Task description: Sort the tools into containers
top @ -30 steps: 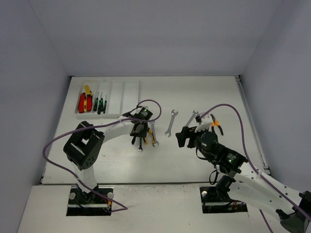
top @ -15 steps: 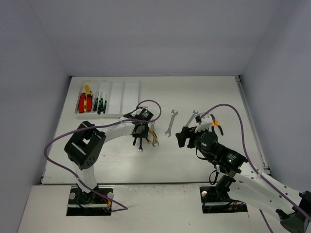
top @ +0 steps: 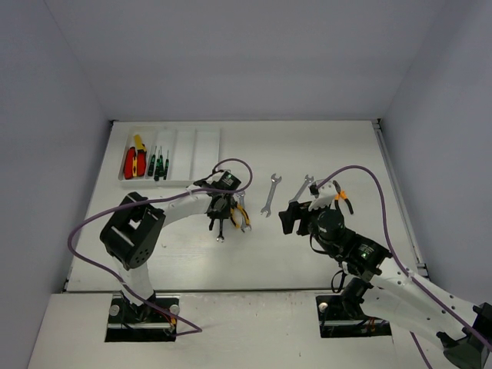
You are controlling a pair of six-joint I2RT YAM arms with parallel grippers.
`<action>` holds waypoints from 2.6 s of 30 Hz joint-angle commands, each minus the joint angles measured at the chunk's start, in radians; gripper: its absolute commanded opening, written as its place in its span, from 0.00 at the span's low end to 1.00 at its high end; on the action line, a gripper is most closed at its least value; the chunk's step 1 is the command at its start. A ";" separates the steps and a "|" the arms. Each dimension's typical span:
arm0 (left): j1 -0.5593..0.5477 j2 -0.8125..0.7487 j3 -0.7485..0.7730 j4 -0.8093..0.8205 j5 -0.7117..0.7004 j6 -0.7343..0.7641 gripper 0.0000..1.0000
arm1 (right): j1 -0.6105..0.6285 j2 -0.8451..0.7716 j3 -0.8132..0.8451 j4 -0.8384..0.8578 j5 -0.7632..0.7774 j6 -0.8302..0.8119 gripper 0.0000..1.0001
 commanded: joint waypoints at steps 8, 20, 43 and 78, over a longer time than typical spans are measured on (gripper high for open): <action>0.187 -0.204 0.085 -0.089 0.037 0.201 0.00 | -0.006 0.010 0.023 0.041 0.046 0.001 0.73; 0.470 0.025 0.543 -0.125 0.079 0.450 0.00 | -0.006 0.050 0.033 0.039 0.059 -0.007 0.74; 0.536 0.366 0.877 -0.119 0.112 0.480 0.40 | -0.008 0.060 0.039 0.013 0.054 -0.002 0.74; -0.039 0.104 0.208 0.182 0.206 -0.071 0.47 | -0.009 -0.067 0.006 -0.055 0.080 0.021 0.74</action>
